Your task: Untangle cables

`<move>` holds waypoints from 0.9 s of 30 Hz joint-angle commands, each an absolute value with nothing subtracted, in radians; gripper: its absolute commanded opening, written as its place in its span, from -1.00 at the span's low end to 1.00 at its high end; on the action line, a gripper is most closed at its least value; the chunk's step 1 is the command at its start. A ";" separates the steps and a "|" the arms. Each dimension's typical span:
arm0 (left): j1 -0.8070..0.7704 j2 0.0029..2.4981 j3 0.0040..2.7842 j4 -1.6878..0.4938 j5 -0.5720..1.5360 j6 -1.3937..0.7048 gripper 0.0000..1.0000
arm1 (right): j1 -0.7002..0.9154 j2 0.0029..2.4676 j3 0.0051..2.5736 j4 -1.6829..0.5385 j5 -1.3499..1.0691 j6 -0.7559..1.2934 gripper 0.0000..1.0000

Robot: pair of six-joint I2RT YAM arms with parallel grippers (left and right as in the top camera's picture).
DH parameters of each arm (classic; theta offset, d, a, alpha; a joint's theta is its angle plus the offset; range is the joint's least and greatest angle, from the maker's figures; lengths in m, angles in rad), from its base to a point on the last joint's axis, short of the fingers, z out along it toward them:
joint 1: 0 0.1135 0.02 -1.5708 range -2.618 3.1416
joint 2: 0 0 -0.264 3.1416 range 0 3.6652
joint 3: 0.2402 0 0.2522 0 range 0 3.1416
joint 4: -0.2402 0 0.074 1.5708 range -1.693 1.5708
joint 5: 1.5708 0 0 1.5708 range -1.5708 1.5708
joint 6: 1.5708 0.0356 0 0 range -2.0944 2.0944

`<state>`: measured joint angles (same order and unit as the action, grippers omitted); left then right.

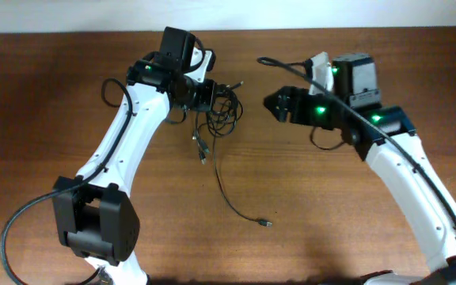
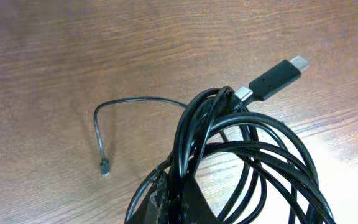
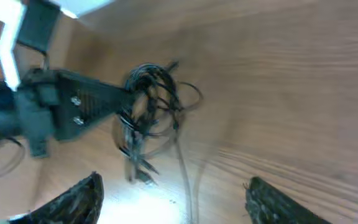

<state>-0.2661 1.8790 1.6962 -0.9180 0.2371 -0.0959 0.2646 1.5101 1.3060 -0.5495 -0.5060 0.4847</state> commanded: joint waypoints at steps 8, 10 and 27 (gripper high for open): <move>-0.264 1.855 1.708 -0.922 0.327 -0.121 -1.00 | 0.440 1.674 1.320 -0.413 -0.460 0.645 0.02; -0.264 1.855 1.708 -0.922 0.327 -0.131 -1.00 | 0.464 1.696 1.320 -0.394 -0.460 0.648 -0.11; -0.027 1.855 1.708 -0.921 0.344 -0.168 -1.00 | 0.219 1.303 1.322 -0.659 -0.517 0.602 -0.92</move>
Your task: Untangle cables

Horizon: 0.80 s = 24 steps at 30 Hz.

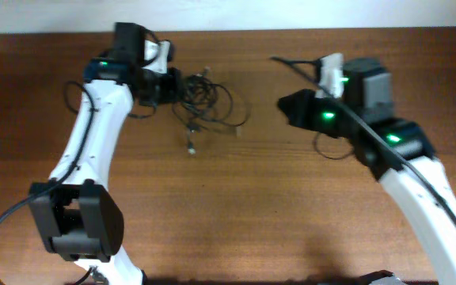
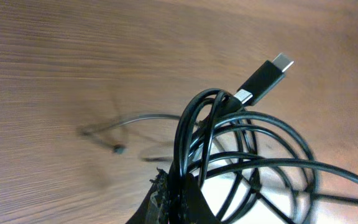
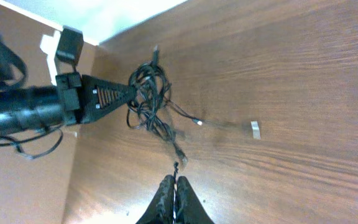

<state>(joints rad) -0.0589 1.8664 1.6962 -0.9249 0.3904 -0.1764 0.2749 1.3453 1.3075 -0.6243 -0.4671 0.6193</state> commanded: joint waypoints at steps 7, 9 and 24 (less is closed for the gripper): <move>-0.047 1.855 1.708 -0.922 0.507 -0.169 -1.00 | 0.271 1.434 1.321 -0.627 -0.516 0.565 -0.61; -0.091 1.855 1.708 -0.922 0.509 -0.172 -1.00 | 0.372 1.513 1.321 -0.466 -0.542 0.565 -0.31; -0.172 1.855 1.708 -0.935 0.535 -0.209 -1.00 | 0.469 1.731 1.321 -0.336 -0.301 0.554 -0.30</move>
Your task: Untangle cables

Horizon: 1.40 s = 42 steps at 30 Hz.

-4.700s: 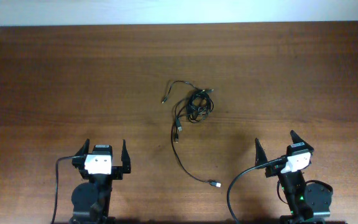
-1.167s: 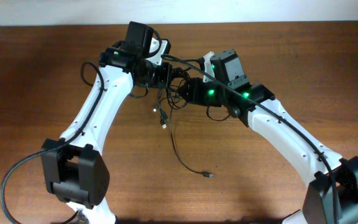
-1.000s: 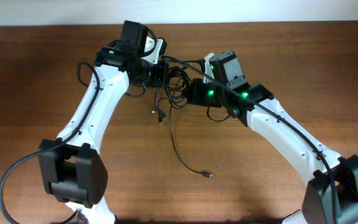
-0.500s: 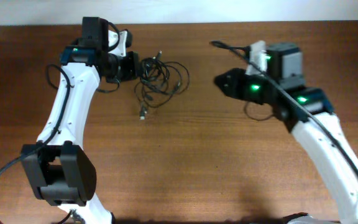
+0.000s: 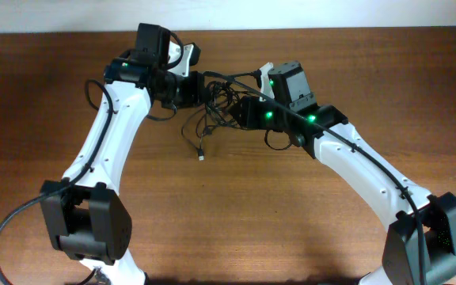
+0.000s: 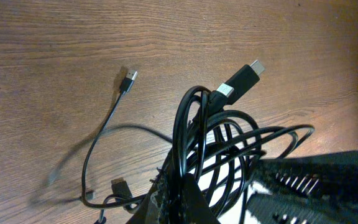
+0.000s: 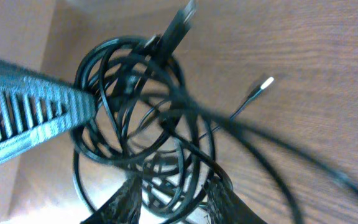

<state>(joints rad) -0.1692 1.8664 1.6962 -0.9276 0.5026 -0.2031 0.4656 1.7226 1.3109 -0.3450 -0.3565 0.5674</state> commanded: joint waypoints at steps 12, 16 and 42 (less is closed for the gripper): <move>-0.172 1.855 1.704 -0.976 0.406 -0.163 -1.00 | 0.451 1.664 1.346 -0.382 -0.411 0.516 -0.27; -0.172 1.855 1.704 -1.020 0.582 -0.093 -1.00 | 0.451 1.740 1.346 -0.373 -0.408 0.444 -0.27; -0.141 1.855 1.704 -1.003 0.252 -0.121 -1.00 | -0.234 1.406 1.364 -0.901 -0.726 0.362 -0.60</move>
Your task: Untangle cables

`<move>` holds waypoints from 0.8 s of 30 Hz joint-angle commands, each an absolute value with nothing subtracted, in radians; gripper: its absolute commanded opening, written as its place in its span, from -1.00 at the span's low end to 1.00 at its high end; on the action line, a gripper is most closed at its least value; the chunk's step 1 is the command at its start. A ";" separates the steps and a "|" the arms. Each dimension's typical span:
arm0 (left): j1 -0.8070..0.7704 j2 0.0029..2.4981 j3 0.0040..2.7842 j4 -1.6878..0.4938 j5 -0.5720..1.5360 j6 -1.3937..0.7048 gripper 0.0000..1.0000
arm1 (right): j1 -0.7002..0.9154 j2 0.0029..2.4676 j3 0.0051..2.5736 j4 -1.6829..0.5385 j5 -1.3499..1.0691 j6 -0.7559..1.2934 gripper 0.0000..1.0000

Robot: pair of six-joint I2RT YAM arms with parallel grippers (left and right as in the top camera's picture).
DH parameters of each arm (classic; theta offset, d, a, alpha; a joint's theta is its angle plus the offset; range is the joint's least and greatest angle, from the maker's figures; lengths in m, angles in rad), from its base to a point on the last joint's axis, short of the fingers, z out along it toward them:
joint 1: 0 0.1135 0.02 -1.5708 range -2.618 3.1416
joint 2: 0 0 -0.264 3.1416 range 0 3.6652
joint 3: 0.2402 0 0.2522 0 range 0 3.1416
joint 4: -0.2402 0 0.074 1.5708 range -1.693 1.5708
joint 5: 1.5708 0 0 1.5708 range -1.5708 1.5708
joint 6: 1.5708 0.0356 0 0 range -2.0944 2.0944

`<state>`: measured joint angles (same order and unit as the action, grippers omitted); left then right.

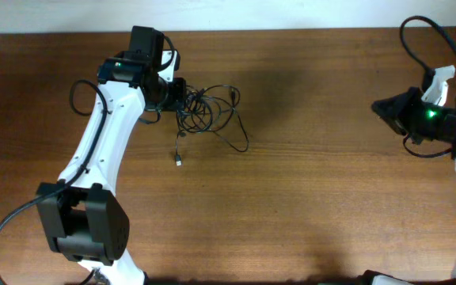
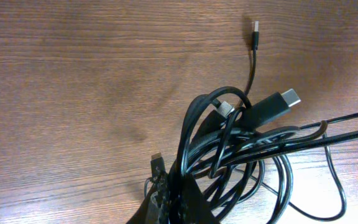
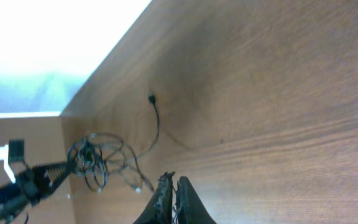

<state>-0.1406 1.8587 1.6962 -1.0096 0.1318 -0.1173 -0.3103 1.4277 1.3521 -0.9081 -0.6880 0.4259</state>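
A tangle of black cables [image 1: 206, 107] hangs at the back left of the table, my left gripper [image 1: 179, 93] shut on it. In the left wrist view the fingers [image 2: 173, 186] pinch the coils [image 2: 241, 143]; a broad plug [image 2: 277, 102] and a small plug [image 2: 255, 28] stick out. One loose loop [image 1: 244, 145] and a plug end [image 1: 178, 162] trail onto the wood. My right gripper [image 1: 375, 107] is far off to the right, shut [image 3: 173, 180]. No cable shows running to it. The tangle [image 3: 98, 162] looks small and distant from there.
The brown wooden table [image 1: 307, 206] ends at a white wall along the back. The right arm's own supply cable [image 1: 418, 24] arches above it at the far right. The left arm's base [image 1: 85, 229] stands at the front left.
My right gripper was open among the coils beside the left gripper; now it is shut and far to the right. The left gripper, still holding the tangle, sits slightly further left.
First the left gripper held the tangle mid-table, a long cable trailing forward, the right gripper open facing it. Then the tangle was further left and the right gripper shut, apart. Then the right gripper was open in the coils. Now it is shut at the far right.
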 commanded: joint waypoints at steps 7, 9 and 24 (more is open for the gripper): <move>-0.142 1.855 1.704 -0.958 0.670 -0.104 -1.00 | 0.239 1.521 1.364 -0.579 -0.615 0.586 0.11; -0.144 1.855 1.704 -0.958 0.670 -0.114 -1.00 | 0.321 1.595 1.364 -0.466 -0.601 0.681 0.12; -0.180 1.855 1.704 -0.857 0.666 -0.179 -1.00 | 0.382 1.839 1.364 -0.377 -0.377 0.731 -0.92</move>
<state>-0.1841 1.8587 1.6958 -0.9295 0.6365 -0.1230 0.4107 1.8336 1.3617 -0.2981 -0.4065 0.8330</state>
